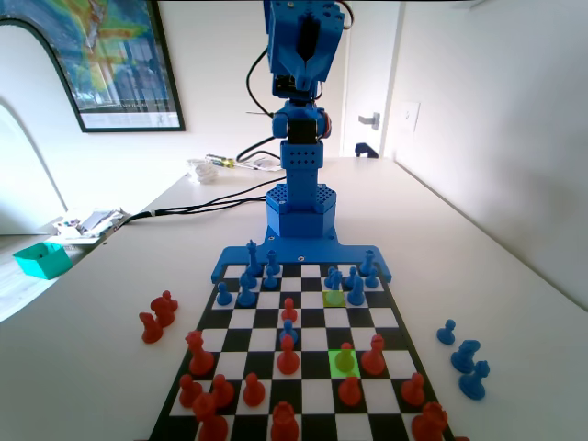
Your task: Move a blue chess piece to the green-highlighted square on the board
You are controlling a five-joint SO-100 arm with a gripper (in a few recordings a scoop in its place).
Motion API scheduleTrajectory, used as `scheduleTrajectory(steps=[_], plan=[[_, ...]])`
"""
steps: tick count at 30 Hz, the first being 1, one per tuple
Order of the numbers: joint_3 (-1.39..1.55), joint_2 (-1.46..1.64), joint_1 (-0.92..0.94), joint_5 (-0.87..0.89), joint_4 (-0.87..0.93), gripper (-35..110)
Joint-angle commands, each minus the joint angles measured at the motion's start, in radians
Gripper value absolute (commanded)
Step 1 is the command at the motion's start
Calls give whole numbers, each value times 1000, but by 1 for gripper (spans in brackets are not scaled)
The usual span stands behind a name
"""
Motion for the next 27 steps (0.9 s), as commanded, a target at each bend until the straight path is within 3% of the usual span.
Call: scheduleTrajectory(steps=[1,17,27], plan=[[2,3,8,-6,-17,1],[-9,-2,0,-49,-26,1],[-189,-293,-9,-11,-92,1]])
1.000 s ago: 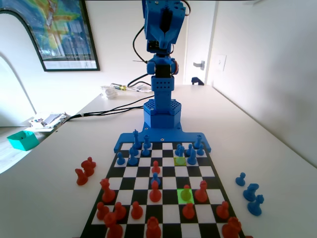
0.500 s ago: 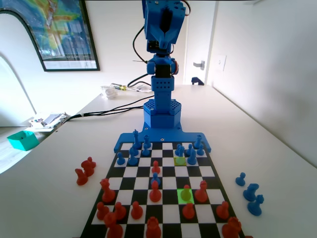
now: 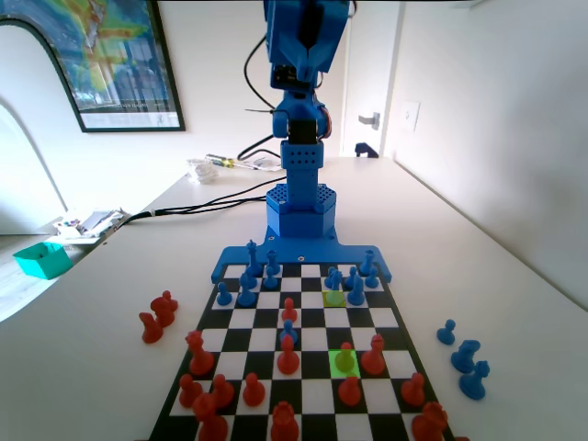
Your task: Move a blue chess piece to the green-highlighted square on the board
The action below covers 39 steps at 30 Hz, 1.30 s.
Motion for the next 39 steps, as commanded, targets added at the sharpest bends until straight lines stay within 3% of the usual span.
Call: scheduleTrajectory(steps=[1,10,39], plan=[[-120,-146,9,-2,-31,1],[-167,-436,49,107,-201,1],[-295,-1256,-49,534,-457,6]])
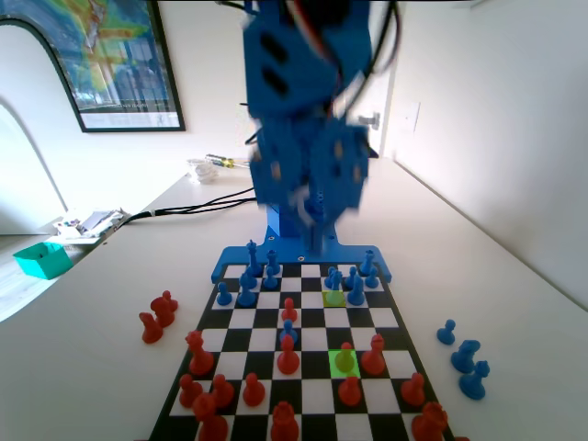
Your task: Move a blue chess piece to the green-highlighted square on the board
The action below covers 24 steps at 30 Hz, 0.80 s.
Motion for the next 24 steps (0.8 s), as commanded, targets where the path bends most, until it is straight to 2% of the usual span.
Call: scheduleTrajectory(steps=[1,10,24], plan=[[-89,-89,-34,40,-26,6],[-107,-264,-66,132,-175,8],[-81,-360,-91,146,-261,12]])
